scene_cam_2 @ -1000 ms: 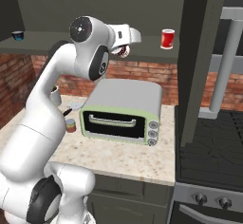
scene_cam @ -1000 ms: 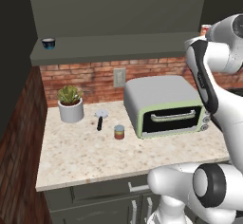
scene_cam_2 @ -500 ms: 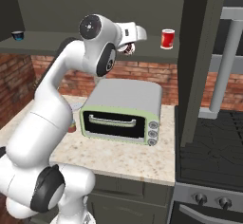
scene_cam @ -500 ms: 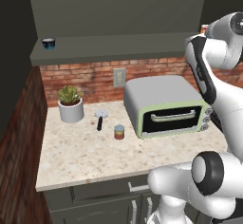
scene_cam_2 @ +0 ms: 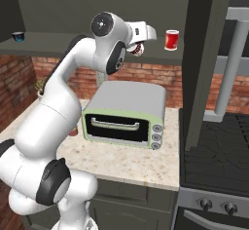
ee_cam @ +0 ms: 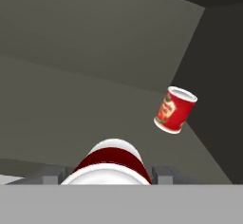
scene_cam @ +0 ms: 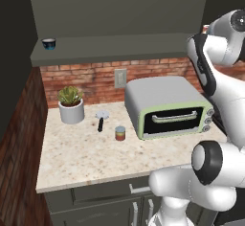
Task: Pick the cans from the counter and place them in their designated side in the cabinet.
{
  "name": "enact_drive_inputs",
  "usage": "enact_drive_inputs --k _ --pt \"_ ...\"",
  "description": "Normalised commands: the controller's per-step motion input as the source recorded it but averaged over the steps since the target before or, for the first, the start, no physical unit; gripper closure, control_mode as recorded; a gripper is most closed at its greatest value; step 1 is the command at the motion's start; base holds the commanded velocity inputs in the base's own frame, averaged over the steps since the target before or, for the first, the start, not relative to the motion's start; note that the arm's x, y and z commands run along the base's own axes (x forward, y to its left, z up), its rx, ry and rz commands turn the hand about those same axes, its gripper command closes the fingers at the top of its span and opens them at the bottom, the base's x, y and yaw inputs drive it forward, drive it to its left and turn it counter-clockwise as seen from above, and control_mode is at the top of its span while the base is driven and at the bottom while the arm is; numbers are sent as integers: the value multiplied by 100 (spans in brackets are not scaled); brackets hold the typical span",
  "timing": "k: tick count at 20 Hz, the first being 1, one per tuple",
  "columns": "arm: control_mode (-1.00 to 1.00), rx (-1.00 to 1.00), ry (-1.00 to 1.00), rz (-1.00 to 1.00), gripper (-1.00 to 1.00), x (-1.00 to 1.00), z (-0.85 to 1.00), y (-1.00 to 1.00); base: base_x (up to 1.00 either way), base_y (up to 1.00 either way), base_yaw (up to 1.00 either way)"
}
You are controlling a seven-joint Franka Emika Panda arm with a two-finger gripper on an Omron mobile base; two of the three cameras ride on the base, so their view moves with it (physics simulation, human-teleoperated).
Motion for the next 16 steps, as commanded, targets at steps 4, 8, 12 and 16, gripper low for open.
enact_drive_inputs --k 4,8,12,16 --pt "-100 0 5 0 100 24 0 -14 0 0 0" --pt "-100 0 6 0 100 27 0 -13 0 0 0" --pt "-100 0 5 0 100 27 0 -15 0 0 0" --pt "-100 0 4 0 100 28 0 -13 0 0 0"
